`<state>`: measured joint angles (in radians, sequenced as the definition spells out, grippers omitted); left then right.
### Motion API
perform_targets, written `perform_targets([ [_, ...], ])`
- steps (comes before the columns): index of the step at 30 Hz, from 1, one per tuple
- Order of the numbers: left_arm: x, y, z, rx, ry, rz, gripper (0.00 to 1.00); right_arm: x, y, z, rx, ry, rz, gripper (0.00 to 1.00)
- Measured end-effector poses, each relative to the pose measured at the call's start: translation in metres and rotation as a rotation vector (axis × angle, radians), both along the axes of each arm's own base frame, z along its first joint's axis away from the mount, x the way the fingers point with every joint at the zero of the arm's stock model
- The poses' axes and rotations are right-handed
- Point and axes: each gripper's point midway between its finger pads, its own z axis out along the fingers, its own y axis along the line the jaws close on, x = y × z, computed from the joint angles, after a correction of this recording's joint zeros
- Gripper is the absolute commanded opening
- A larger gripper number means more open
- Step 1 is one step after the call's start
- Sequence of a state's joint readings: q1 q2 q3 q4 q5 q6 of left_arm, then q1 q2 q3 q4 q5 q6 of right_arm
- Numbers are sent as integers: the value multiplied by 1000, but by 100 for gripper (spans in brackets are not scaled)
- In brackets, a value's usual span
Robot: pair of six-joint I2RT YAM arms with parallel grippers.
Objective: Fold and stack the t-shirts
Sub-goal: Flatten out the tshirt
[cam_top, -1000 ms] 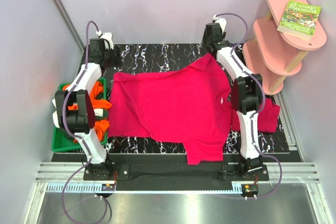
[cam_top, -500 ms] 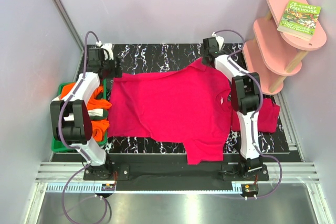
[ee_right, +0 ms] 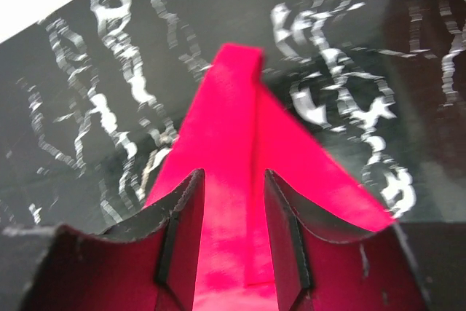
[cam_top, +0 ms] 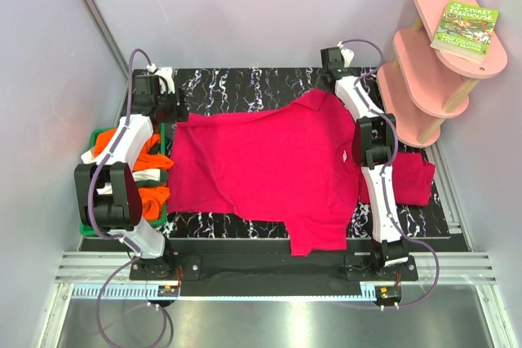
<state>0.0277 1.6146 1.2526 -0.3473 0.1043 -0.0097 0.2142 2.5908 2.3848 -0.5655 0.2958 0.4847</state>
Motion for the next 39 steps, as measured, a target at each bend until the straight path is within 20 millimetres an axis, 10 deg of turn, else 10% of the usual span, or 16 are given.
perform_targets([
  [8,-1,-1,-3,-9,9,7,73,2,-33,-19,13,45,-68,45],
  [15,-2,-1,-6,-15,19,12,65,-10,-28,-38,18,97,-57,8],
  [22,-6,-9,-8,-33,35,-23,45,-48,-17,-40,0,148,-26,2],
  [25,-16,-20,-13,-42,51,-62,45,-62,-13,-40,-5,165,-15,12],
  [29,-40,-47,-26,-50,102,-155,48,-75,-15,-39,-24,168,-10,52],
  [39,-66,-68,-44,-53,183,-241,52,-40,-21,3,-71,63,-2,58],
])
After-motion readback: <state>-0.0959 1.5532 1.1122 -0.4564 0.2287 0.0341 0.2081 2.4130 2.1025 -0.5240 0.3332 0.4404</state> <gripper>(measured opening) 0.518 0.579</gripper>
